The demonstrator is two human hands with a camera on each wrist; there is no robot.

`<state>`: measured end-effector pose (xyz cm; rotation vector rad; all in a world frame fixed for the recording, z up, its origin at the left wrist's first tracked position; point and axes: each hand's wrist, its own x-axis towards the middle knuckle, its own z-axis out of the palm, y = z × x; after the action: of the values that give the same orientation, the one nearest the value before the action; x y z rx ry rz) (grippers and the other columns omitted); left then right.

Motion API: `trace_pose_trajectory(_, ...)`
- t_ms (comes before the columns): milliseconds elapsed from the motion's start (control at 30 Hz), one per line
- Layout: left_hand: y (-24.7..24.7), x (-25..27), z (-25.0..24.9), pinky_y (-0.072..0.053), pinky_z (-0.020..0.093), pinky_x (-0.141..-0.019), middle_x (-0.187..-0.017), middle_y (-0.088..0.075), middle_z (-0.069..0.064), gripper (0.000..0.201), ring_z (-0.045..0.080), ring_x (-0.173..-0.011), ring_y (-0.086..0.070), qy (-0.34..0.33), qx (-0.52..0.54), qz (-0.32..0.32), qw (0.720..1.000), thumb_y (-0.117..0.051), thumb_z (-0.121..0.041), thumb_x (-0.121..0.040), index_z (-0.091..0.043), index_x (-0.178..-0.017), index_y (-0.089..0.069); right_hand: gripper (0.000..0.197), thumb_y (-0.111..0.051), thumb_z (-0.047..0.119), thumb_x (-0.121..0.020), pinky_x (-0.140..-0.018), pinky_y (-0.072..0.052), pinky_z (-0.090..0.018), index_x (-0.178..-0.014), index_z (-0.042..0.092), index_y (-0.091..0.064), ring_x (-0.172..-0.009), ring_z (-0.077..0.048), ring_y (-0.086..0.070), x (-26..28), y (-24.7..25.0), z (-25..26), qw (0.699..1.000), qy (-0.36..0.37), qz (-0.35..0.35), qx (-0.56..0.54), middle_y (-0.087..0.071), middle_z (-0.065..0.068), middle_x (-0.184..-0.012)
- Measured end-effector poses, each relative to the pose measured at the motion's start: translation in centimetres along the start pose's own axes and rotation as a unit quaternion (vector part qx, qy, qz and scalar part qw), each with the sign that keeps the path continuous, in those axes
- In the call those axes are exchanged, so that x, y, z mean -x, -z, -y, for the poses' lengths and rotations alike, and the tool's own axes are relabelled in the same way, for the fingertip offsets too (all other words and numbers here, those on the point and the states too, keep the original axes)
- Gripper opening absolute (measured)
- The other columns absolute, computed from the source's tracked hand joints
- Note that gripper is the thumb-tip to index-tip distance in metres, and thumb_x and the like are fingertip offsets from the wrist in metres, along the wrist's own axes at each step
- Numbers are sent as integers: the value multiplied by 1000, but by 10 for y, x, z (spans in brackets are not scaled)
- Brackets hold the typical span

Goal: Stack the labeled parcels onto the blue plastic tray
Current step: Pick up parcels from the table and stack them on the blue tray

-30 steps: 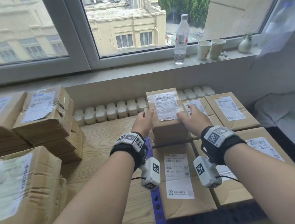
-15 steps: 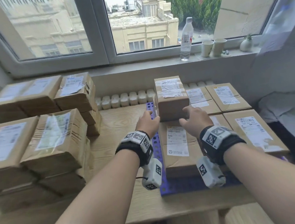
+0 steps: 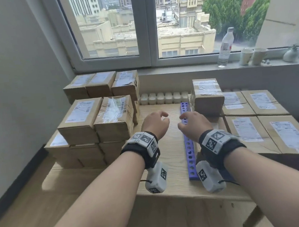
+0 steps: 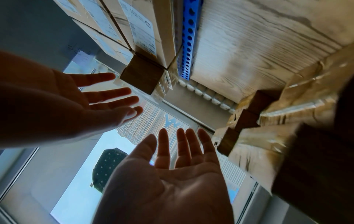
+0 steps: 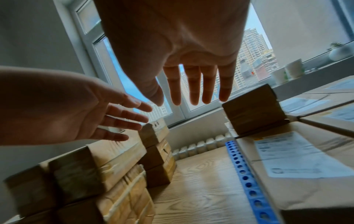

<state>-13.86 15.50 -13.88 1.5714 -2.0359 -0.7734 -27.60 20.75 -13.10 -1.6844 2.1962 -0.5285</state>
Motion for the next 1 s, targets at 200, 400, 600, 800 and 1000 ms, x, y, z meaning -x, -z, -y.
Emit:
trace_pose_trajectory(200, 67, 10, 26, -50, 36, -95, -119, -65, 2, 25, 19, -108, -60, -4, 0, -57, 998, -51, -24, -93, -24, -113, -66, 39, -52, 33, -94, -99, -42, -35, -130, 22, -58, -124, -22, -51, 4, -10, 74, 998, 60, -4, 6, -55, -3, -136)
trace_pose_trajectory(400, 134, 10, 69, -48, 30, -91, -119, -66, -1, 24, 18, -106, -61, -5, 6, -91, 996, -53, -24, -94, -23, -114, -66, 37, -52, 32, -94, -99, -40, -34, -129, 21, -58, -123, -22, -52, -4, -31, 150, 995, 94, -11, 1, -56, -3, -136)
trace_pose_trajectory(600, 194, -4, 121, -47, 29, -85, -118, -65, -1, 22, 18, -105, -61, 12, 7, -105, 994, -53, -26, -94, -23, -112, -66, 38, -53, 33, -93, -98, -41, -34, -129, 22, -58, -122, -21, -53, -23, -62, 222, 994, 105, -10, 9, -59, -2, -133)
trace_pose_trajectory(800, 237, -28, 171, -47, 31, -92, -123, -62, -1, 24, 19, -110, -58, 12, -10, -100, 995, -52, -26, -91, -27, -110, -65, 35, -54, 31, -92, -98, -41, -34, -125, 20, -61, -118, -21, -55, -44, -92, 274, 995, 90, -30, 6, -62, -2, -128)
trace_pose_trajectory(1000, 252, -57, 218, -44, 39, -103, -131, -54, 3, 31, 24, -121, -52, 33, -5, -72, 997, -51, -27, -92, -26, -123, -59, 35, -55, 31, -92, -93, -44, -33, -124, 18, -60, -113, -21, -57, -62, -120, 303, 998, 47, -38, -7, -63, -1, -125)
